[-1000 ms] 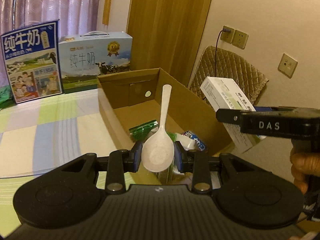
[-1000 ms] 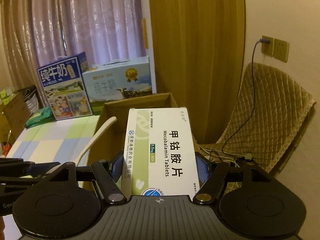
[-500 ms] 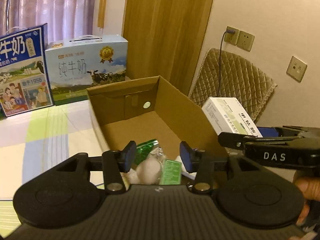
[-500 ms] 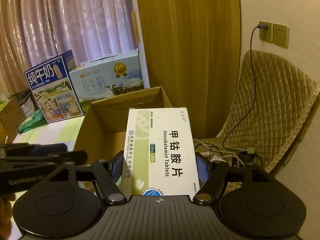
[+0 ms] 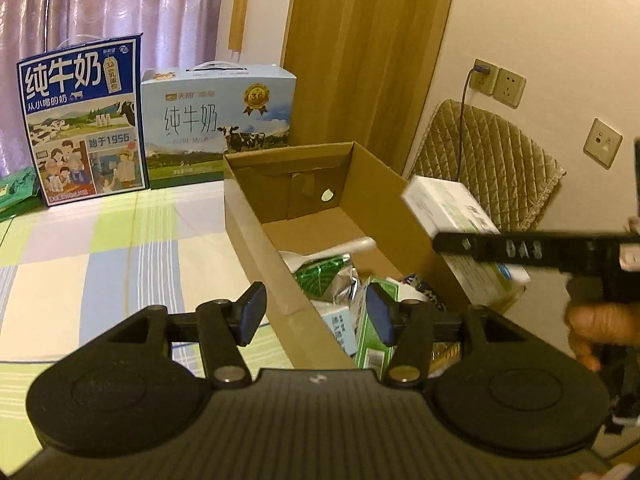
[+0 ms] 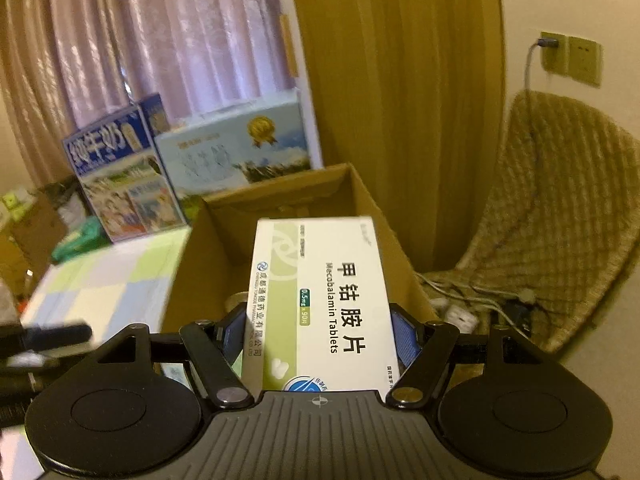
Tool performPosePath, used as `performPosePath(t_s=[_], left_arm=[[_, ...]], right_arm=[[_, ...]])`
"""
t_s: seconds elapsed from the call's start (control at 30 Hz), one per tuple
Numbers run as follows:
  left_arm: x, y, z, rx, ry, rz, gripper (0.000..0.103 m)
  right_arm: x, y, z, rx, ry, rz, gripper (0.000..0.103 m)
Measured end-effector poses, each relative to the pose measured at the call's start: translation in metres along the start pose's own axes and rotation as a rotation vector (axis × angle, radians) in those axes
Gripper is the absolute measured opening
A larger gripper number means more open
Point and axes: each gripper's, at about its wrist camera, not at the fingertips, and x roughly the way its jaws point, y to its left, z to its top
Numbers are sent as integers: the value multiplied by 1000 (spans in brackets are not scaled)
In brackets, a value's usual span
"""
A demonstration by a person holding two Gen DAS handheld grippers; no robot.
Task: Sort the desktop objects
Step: 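Lower the tablets box and spoon into the box and open both tools, then withdraw both tools from the box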
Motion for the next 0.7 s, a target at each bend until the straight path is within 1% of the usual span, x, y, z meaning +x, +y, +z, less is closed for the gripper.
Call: performPosePath(t_s=[0.17,0.23,0.37,0.4,0.43,0.6,0.7], left_arm=[[-7,0,-8,-8,9,5,54],[-9,0,-12,-19,8,8,62],[-17,-2,-19,-27,12,9,68],[-19,-3,-21,-28,12,11,71],[-23,-5,-23,-30,11,14,78],[-44,-13,-33,-31,-16,47,101],[-56,-19,-38,-43,-15,75,102]], right_arm=[[-8,-4,4,22,-23,-19,77],[-13,-7,0,31,-21,-27,80],[-26,-13,-13,65,-5,-28,88],[-30,-14,-17,74,-2,-31,91],[-34,-15,-21,82,4,-32,92],[-59,-13,-40,93,33,-30,101],[-75,-7,-49,69,65,-39,101]])
